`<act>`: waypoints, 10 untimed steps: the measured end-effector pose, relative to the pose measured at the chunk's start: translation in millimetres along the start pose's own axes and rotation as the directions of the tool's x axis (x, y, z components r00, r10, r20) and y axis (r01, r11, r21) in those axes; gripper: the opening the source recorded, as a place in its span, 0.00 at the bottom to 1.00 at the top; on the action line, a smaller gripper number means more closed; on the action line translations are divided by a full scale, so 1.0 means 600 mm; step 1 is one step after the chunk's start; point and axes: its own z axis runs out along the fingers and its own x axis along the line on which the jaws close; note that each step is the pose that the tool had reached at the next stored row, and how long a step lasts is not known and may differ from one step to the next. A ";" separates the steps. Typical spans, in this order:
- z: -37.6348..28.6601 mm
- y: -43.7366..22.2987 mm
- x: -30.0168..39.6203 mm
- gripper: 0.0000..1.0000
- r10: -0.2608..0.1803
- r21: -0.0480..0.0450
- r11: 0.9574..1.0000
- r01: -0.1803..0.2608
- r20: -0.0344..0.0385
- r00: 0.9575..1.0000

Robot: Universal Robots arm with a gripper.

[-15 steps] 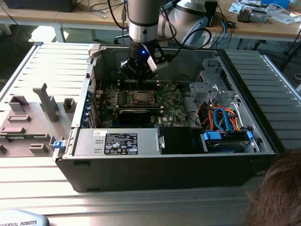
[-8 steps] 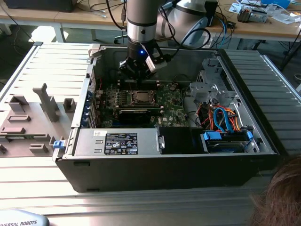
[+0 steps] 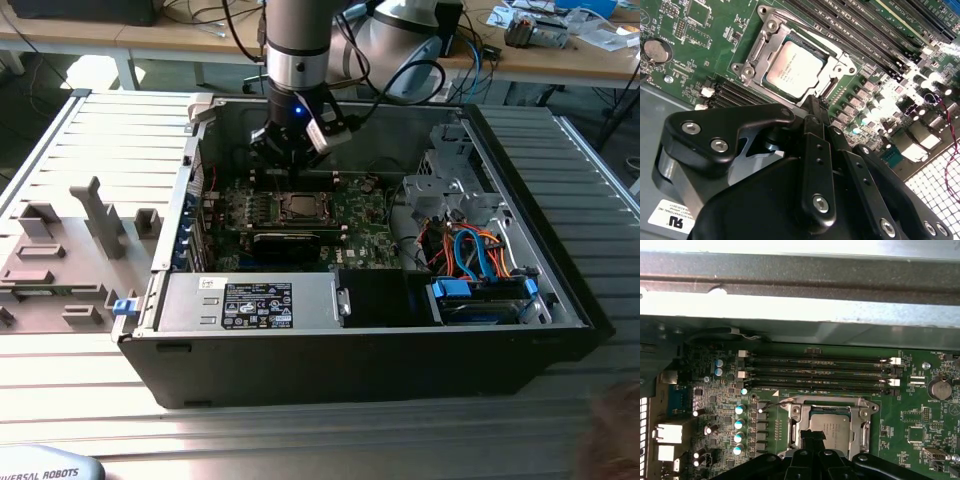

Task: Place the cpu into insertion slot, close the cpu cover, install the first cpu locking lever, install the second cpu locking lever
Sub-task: 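Install the first cpu locking lever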

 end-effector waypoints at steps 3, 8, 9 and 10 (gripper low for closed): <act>0.000 0.000 0.001 0.11 0.000 0.000 1.000 0.000 0.000 1.000; 0.000 0.001 0.007 0.11 0.000 0.000 1.000 0.000 0.000 1.000; 0.000 0.002 0.007 0.11 0.000 0.000 1.000 0.000 0.000 1.000; 0.000 0.002 0.009 0.11 0.000 0.000 1.000 0.000 0.000 1.000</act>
